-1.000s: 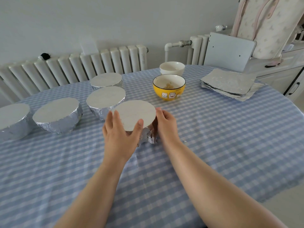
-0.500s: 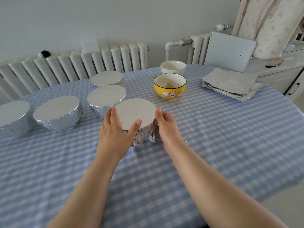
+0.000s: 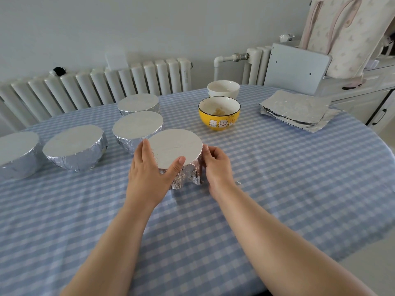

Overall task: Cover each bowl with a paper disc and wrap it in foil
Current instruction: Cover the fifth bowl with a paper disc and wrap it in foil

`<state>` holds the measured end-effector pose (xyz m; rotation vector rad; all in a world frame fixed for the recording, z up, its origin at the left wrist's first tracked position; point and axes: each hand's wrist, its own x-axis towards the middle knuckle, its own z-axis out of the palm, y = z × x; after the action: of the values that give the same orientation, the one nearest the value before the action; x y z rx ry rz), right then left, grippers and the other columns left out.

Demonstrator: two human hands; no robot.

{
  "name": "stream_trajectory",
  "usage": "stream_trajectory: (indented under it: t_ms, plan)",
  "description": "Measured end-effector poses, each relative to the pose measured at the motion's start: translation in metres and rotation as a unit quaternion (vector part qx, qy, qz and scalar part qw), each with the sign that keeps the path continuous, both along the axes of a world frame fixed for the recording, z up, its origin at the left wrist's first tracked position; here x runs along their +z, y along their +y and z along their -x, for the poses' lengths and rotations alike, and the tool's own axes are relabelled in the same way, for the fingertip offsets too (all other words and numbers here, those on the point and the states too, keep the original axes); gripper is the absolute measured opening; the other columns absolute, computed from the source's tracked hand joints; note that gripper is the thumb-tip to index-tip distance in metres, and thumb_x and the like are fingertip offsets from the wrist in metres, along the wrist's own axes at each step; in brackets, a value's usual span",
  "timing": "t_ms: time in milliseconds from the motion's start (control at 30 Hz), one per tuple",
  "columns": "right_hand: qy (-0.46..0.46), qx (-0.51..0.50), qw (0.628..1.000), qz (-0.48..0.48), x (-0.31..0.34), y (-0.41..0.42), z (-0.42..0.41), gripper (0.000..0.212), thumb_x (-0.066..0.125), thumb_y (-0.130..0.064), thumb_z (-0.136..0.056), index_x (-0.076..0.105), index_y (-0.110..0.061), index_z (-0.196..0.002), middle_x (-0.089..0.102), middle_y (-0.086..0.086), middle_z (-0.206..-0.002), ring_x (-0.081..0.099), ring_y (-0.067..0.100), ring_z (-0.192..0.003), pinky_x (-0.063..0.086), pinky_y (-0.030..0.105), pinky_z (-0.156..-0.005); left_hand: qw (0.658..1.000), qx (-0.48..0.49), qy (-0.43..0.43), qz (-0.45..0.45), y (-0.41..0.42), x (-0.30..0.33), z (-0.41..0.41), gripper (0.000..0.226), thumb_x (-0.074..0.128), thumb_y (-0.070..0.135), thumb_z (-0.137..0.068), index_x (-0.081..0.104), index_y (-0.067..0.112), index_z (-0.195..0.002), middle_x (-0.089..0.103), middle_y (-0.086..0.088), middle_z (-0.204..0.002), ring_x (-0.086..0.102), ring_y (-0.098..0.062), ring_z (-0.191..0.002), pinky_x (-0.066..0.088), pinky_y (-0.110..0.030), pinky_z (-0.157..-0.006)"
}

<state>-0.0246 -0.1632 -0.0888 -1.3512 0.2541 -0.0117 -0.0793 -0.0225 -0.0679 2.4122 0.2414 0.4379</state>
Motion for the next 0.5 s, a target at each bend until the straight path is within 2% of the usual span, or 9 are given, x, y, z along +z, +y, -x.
stream_trajectory:
  t_ms: [100,300,500]
  plan:
    - [0.002,-0.005,1.000,-0.004,0.0006,-0.0005,-0.0031,0.014,0.061,-0.028,-0.097,0.067,-0.018,-0.090,0.073,0.002,-0.092,0.066,0.013,-0.081,0.055,0.031,-0.075,1.000,-0.003,-0.002,0.005,0.0007,-0.0007,-0.0002,0.123,0.039,0.085,-0.065,0.009,0.009,-0.156,0.016,-0.006,-0.161,0.018,-0.025,-0.148,0.026,-0.047,-0.118]
    - [-0.020,-0.015,0.999,0.039,0.0003,-0.0015,-0.0098,0.011,0.063,-0.024,-0.096,0.067,-0.024,-0.085,0.073,-0.002,-0.088,0.068,0.012,-0.084,0.056,0.031,-0.079,1.000,-0.004,-0.005,0.013,0.0002,0.0002,-0.0003,0.122,0.040,0.084,-0.065,0.008,0.010,-0.156,0.015,-0.006,-0.161,0.017,-0.024,-0.148,0.025,-0.043,-0.119]
    - [-0.047,-0.023,0.997,0.057,-0.0018,-0.0016,-0.0077,0.011,0.062,-0.025,-0.096,0.065,-0.024,-0.086,0.071,-0.005,-0.086,0.066,0.011,-0.081,0.054,0.027,-0.073,1.000,-0.008,0.001,0.027,0.0023,0.0003,-0.0006,0.124,0.040,0.085,-0.063,0.008,0.011,-0.157,0.015,-0.003,-0.161,0.018,-0.023,-0.148,0.024,-0.042,-0.119]
